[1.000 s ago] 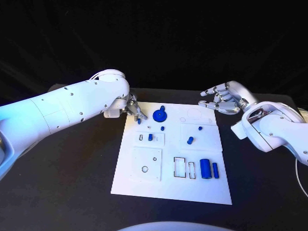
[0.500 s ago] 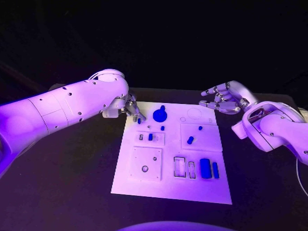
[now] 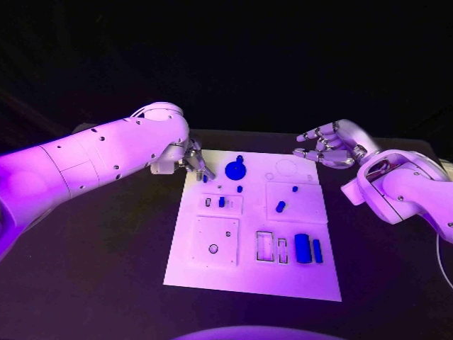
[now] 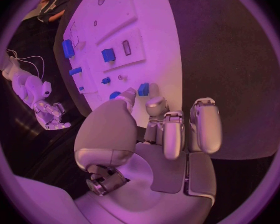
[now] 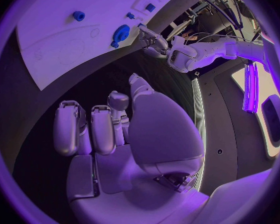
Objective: Assemble the parts on the task board
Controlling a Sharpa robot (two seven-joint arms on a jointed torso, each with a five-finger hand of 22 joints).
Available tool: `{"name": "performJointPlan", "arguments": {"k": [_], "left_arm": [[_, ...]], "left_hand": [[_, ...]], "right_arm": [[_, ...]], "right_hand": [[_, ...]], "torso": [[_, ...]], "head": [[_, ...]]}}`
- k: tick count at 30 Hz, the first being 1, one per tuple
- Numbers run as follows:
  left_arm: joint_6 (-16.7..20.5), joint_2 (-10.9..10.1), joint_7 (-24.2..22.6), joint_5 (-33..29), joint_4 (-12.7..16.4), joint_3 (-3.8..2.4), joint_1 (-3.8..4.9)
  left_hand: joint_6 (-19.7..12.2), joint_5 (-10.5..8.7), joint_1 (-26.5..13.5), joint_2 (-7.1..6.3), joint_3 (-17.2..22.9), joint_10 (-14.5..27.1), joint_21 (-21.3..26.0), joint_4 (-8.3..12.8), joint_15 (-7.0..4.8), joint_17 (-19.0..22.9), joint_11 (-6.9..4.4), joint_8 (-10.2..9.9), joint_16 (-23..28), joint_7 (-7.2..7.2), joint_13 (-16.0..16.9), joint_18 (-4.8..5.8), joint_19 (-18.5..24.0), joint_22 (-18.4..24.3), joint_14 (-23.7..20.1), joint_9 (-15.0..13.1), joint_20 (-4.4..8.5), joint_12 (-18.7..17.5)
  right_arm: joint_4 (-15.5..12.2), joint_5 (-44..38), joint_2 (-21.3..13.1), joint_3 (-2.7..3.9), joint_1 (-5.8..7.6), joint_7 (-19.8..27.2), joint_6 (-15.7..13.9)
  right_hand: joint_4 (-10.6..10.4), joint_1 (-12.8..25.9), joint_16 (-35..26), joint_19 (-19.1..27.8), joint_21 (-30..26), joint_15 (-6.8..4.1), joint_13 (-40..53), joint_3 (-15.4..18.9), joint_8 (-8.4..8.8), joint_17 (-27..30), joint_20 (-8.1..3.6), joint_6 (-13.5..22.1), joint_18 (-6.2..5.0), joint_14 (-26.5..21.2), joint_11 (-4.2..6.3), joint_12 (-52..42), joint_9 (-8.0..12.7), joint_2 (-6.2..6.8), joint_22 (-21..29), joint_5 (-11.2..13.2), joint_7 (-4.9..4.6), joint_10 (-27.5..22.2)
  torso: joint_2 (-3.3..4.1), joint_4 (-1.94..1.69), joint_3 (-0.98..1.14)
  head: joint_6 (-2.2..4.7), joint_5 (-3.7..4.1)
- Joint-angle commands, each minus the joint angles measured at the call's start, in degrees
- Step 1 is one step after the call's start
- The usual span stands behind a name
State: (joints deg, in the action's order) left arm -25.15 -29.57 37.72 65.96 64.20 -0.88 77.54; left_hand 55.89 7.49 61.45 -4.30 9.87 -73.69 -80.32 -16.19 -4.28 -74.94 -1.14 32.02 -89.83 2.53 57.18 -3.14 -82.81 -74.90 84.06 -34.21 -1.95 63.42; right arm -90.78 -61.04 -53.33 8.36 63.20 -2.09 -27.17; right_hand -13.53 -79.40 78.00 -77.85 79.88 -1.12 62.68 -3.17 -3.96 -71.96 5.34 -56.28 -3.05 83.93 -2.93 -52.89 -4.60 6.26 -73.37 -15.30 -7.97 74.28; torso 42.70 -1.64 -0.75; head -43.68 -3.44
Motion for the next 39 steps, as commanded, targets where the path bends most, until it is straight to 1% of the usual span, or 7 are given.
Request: {"name": "performJointPlan", "arguments": {"k": [1, 13, 20, 22, 24, 28, 39], "left_arm": [[-0.3, 0.1, -0.3, -1.0, 0.3, -0.02, 0.02], [1.2, 0.2, -0.3, -1.4, 0.1, -0.02, 0.02], [1.9, 0.2, -0.4, -1.8, 0.1, -0.02, 0.02], [2.2, 0.2, -0.4, -2.3, 0.2, -0.02, 0.02], [2.5, 0.1, -0.5, -2.9, 0.3, -0.02, 0.02], [3.3, -0.2, -1.1, -4.0, 0.7, -0.02, 0.02], [8.9, -5.0, -2.7, -7.2, 7.3, 0.01, 0.05]], "left_hand": [[0.4, 0.36, 0.6, 0.07, -0.4, 0.1, 0.0, -0.1, -0.41, -15.1, -0.37, 0.2, -0.2, -0.2, -0.1, 0.02, -0.4, -4.1, 5.9, -0.1, 0.13, 0.4], [-0.7, 0.54, 5.7, 2.12, 0.6, 0.4, 0.3, 1.5, -0.59, -15.1, -0.57, 1.0, -0.2, -0.38, -0.7, -0.03, -0.3, -4.0, 5.9, -0.5, 0.35, 0.1], [-2.6, 0.77, 13.8, 4.32, 7.3, 1.4, 0.8, 5.9, -0.84, -15.1, -0.73, 0.5, -0.2, -0.43, -1.8, -0.16, -0.1, -3.7, 5.9, -0.3, 0.62, -1.1], [-3.1, 0.82, 15.1, 4.04, 10.8, 1.6, 1.0, 6.8, -0.68, -15.1, -0.53, 0.5, -0.2, -0.12, -2.2, -0.17, 0.0, -3.6, 5.9, -0.3, 0.56, -1.5], [-3.4, 0.54, 14.2, 2.09, 17.2, 1.5, 1.1, 7.1, -0.11, -15.1, -0.04, 1.3, -0.2, 0.88, -2.7, -0.22, 0.0, -3.7, 5.9, -0.7, 0.38, -1.8], [-3.6, 0.65, 12.7, 0.39, 22.4, 1.2, 1.2, 8.1, -0.17, -15.1, -0.21, 2.2, -0.2, 0.28, -3.1, -0.17, 0.0, -3.8, 5.9, -1.2, 0.07, -1.8], [-3.6, 0.5, 10.7, -1.1, 26.7, 0.4, 1.1, 9.4, -0.21, -15.1, -0.22, 3.4, -0.2, 0.18, -2.7, -0.11, -0.2, -4.2, 5.9, -1.8, 0.03, -1.2]], "right_arm": [[0.0, -0.2, 0.1, 0.0, -0.04, 0.1, 0.8], [0.1, -0.2, 0.2, 0.0, -0.04, 0.0, 1.0], [0.1, -0.2, 0.2, 0.0, -0.04, -0.1, 1.3], [0.2, -0.2, 0.2, 0.0, -0.04, -0.1, 1.4], [0.2, -0.2, 0.2, 0.0, -0.04, -0.2, 1.6], [0.3, -0.2, 0.2, -0.02, -0.05, -0.3, 1.8], [0.5, -0.2, 0.2, -0.11, -0.06, -0.5, 2.3]], "right_hand": [[0.0, 0.1, -0.3, 0.5, -0.4, -0.06, 0.0, 0.3, -0.12, 0.1, -0.12, -0.5, -1.09, 2.4, -0.06, 0.0, -0.1, -0.28, 0.1, -0.2, -0.12, 0.1], [0.0, 0.1, -0.3, 0.5, -0.4, -0.06, 0.0, 0.3, -0.12, 0.1, -0.12, -0.5, -1.09, 2.4, -0.06, 0.0, -0.1, -0.28, 0.1, -0.2, -0.12, 0.1], [0.0, 0.1, -0.3, 0.5, -0.4, -0.06, 0.0, 0.3, -0.12, 0.1, -0.12, -0.5, -1.09, 2.4, -0.06, 0.0, -0.1, -0.28, 0.1, -0.2, -0.12, 0.1], [0.0, 0.1, -0.3, 0.5, -0.4, -0.06, 0.0, 0.3, -0.12, 0.1, -0.12, -0.5, -1.09, 2.4, -0.06, 0.0, -0.1, -0.28, 0.1, -0.2, -0.12, 0.1], [0.0, 0.1, -0.3, 0.5, -0.4, -0.06, 0.0, 0.3, -0.12, 0.1, -0.12, -0.5, -1.09, 2.4, -0.06, 0.0, -0.1, -0.28, 0.1, -0.2, -0.12, 0.1], [0.0, 0.1, -0.3, 0.4, -0.4, -0.06, 0.1, 0.3, -0.13, 0.1, -0.12, -0.5, -1.09, 2.4, -0.05, -0.3, -0.1, -0.34, 0.1, -0.3, -0.11, 0.2], [0.0, 0.1, -0.3, 0.4, -0.4, -0.06, 0.1, 0.3, -0.13, 0.1, -0.12, -0.5, -1.09, 2.4, -0.05, -0.3, -0.1, -0.34, 0.1, -0.3, -0.11, 0.2]], "torso": [[0.02, 0.01, -0.04], [0.05, -0.01, -0.06], [0.02, 0.01, -0.04], [0.01, 0.02, -0.05], [0.0, 0.02, -0.04], [-0.03, 0.0, -0.01], [-0.09, -0.06, 0.05]], "head": [[0.0, 0.03], [-0.25, 0.03], [-0.35, -0.01], [-0.4, -0.01], [-0.45, -0.05], [-0.36, -0.04], [-0.24, -0.34]]}}
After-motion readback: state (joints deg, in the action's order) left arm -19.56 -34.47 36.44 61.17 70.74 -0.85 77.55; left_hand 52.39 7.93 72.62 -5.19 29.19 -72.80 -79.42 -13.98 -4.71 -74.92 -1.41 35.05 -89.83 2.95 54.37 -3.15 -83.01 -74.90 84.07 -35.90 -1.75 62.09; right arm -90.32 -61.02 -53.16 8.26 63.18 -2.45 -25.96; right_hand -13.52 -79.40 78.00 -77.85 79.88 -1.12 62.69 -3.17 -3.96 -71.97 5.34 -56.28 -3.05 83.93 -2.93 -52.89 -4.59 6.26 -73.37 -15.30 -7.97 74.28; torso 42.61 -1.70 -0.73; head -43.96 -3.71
